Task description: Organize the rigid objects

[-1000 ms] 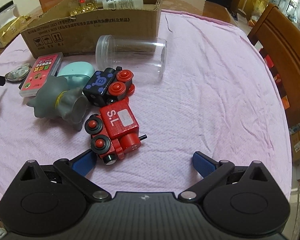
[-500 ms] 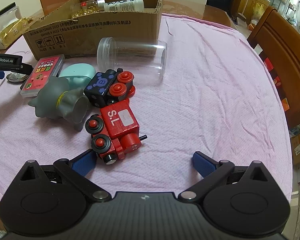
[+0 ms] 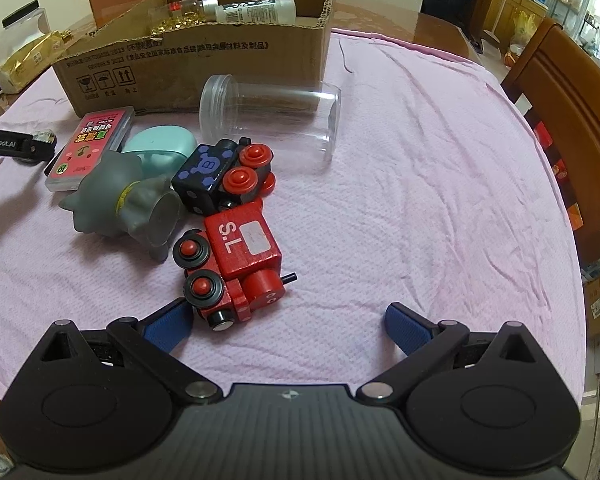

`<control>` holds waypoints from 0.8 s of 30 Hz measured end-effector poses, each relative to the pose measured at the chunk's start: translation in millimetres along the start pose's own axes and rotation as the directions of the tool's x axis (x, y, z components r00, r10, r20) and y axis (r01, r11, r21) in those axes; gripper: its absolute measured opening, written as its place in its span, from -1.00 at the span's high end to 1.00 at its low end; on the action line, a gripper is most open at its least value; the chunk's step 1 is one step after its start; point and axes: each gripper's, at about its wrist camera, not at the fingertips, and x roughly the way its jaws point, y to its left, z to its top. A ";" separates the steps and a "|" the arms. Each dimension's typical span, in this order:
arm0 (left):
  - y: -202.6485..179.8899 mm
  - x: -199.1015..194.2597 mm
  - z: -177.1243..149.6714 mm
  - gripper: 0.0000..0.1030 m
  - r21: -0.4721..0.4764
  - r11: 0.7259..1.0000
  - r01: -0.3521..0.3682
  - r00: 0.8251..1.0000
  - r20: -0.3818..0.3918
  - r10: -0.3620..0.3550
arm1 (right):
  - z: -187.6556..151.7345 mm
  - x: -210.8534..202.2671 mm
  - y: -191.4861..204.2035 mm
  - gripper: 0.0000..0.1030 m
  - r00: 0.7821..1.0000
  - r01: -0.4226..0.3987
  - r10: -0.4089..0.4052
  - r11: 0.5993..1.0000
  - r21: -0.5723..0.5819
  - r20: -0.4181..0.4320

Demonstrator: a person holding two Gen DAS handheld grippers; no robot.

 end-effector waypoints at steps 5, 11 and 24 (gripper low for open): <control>7.9 4.6 1.2 -0.94 -0.053 0.998 0.045 0.999 -0.007 -0.045 | 4.2 1.8 0.1 -1.00 1.000 -0.015 0.015 1.000 -0.028 -0.009; 5.6 6.5 2.9 -0.98 -0.052 0.998 0.038 0.999 -0.008 -0.038 | 14.8 6.8 2.6 -1.00 0.998 -0.059 0.056 0.993 -0.107 -0.035; 6.1 6.6 2.9 -0.98 -0.056 0.998 0.036 0.999 -0.004 -0.036 | 39.3 9.3 23.6 -0.47 0.988 -0.155 0.150 0.948 -0.276 -0.039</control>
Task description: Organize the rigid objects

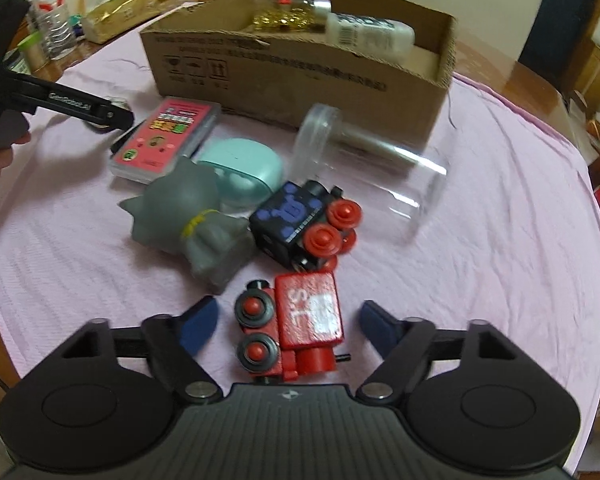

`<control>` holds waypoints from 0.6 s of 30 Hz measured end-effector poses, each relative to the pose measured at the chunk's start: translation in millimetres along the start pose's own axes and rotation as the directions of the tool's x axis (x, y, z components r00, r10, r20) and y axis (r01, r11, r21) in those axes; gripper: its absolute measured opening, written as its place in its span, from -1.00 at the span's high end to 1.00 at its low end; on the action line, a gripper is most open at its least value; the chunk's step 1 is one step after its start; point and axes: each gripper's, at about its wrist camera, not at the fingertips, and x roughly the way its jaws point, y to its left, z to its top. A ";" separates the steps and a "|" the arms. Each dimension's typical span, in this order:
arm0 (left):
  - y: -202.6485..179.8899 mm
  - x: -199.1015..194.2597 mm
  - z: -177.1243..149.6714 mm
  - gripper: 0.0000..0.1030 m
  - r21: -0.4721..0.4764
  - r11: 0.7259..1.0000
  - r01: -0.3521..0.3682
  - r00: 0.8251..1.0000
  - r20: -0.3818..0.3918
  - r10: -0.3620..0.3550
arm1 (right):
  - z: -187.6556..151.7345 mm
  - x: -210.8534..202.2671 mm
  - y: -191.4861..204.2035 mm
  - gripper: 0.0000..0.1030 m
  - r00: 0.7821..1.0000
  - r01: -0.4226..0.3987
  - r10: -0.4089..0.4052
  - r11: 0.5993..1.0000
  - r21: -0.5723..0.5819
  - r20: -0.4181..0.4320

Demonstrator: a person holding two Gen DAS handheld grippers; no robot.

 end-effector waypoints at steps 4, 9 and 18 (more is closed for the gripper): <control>-0.1 -0.1 -0.7 -0.99 -0.004 1.000 -0.003 1.000 0.007 0.003 | -1.0 -2.2 2.8 -0.31 1.000 0.001 -0.001 1.000 0.002 0.008; -0.7 -0.1 -1.6 -0.97 -0.006 1.000 -0.003 1.000 0.017 0.004 | -2.8 -3.4 2.8 -0.24 1.000 0.006 -0.006 1.000 0.012 0.010; -2.4 -1.1 -2.1 -0.90 -0.029 1.000 -0.013 0.999 0.029 0.014 | -3.4 -5.2 2.6 -0.11 1.000 0.017 -0.017 1.000 0.022 0.011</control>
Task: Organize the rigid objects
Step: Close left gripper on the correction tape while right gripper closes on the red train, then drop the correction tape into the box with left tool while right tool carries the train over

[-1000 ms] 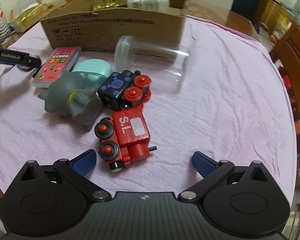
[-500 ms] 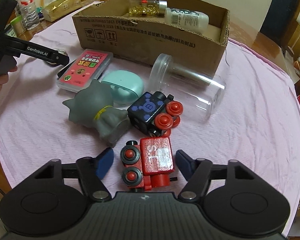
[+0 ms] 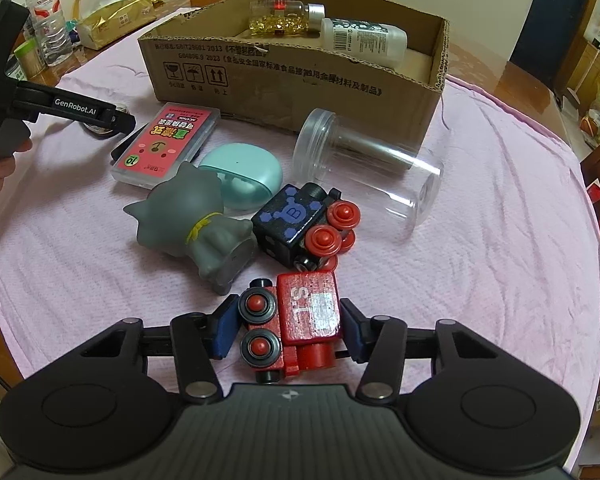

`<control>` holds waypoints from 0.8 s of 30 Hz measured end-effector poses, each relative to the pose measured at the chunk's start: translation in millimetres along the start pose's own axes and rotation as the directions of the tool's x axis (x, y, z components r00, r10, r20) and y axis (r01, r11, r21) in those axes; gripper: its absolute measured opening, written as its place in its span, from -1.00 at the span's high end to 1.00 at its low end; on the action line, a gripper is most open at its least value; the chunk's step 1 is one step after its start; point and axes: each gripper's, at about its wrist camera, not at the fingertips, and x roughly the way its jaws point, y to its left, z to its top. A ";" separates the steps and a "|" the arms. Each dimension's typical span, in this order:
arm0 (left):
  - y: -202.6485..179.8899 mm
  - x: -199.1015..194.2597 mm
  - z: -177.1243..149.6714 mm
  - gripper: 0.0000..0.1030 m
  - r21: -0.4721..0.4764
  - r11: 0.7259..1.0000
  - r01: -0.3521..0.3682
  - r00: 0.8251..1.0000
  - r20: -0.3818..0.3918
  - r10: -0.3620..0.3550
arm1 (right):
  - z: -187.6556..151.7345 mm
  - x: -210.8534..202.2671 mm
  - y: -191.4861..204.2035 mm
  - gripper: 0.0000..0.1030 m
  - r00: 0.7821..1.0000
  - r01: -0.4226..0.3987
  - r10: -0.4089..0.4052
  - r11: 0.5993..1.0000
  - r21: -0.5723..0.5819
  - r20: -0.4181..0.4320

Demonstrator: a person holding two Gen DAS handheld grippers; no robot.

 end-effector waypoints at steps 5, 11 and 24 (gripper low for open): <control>1.1 0.5 1.0 -0.86 0.023 1.000 0.016 1.000 0.000 -0.016 | 0.3 -0.3 -0.1 -0.11 1.000 -0.002 0.002 1.000 -0.003 -0.006; -0.9 -0.6 4.2 -0.74 0.046 0.999 0.025 1.000 -0.011 -0.025 | 0.8 0.1 0.3 -0.09 1.000 0.002 -0.002 1.000 0.004 -0.010; -10.3 -15.5 9.8 -0.73 0.192 0.978 0.081 0.995 -0.070 -0.069 | 4.9 -8.1 -1.6 -0.05 0.999 0.020 -0.019 0.999 0.035 -0.038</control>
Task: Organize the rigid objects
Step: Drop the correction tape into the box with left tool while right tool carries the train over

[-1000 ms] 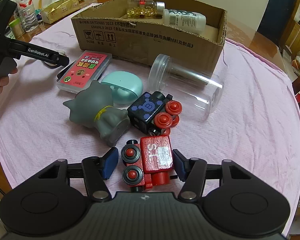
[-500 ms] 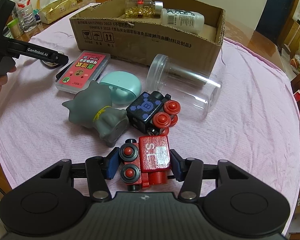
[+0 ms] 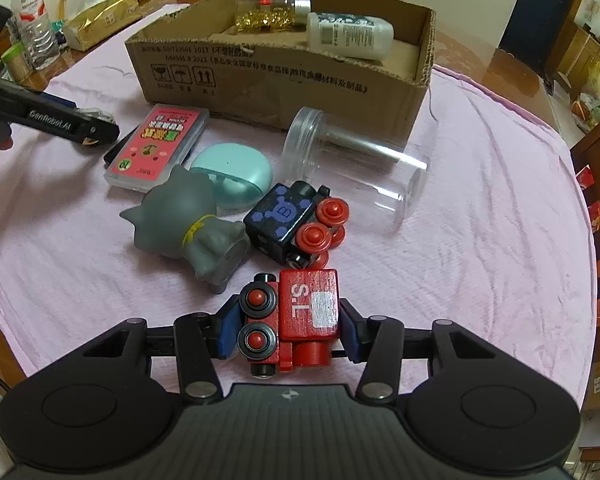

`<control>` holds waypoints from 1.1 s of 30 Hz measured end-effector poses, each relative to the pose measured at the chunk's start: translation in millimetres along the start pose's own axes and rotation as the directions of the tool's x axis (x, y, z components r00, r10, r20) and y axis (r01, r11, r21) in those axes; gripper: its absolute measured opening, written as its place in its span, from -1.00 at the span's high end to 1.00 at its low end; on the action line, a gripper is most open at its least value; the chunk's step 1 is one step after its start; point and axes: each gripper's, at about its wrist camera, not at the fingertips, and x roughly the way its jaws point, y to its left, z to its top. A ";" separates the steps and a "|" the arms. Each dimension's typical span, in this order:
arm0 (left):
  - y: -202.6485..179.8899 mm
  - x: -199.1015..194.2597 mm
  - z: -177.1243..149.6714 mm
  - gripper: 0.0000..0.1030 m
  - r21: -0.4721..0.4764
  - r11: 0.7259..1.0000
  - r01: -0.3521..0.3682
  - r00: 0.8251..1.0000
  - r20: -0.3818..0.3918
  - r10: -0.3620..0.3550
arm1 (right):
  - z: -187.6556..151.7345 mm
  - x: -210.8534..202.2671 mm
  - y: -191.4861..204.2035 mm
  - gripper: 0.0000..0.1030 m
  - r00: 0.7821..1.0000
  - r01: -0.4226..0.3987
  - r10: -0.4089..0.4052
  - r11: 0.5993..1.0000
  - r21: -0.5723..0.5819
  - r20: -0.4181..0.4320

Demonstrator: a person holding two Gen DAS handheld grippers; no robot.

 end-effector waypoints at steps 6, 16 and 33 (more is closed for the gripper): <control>-5.2 -21.5 8.0 -0.73 0.072 0.997 0.041 0.999 -0.013 -0.041 | 5.3 -11.1 -4.4 -0.05 1.000 -0.005 0.005 1.000 0.000 0.003; -22.0 -72.9 49.0 -0.73 0.211 0.973 0.097 0.991 0.066 -0.113 | 24.1 -46.9 -13.6 -0.05 0.998 -0.043 0.045 0.998 -0.045 0.040; -57.7 -22.7 116.7 -0.80 0.211 0.975 0.068 0.979 0.176 -0.106 | 91.0 -85.2 -22.9 -0.05 0.978 -0.016 0.048 0.987 -0.157 0.202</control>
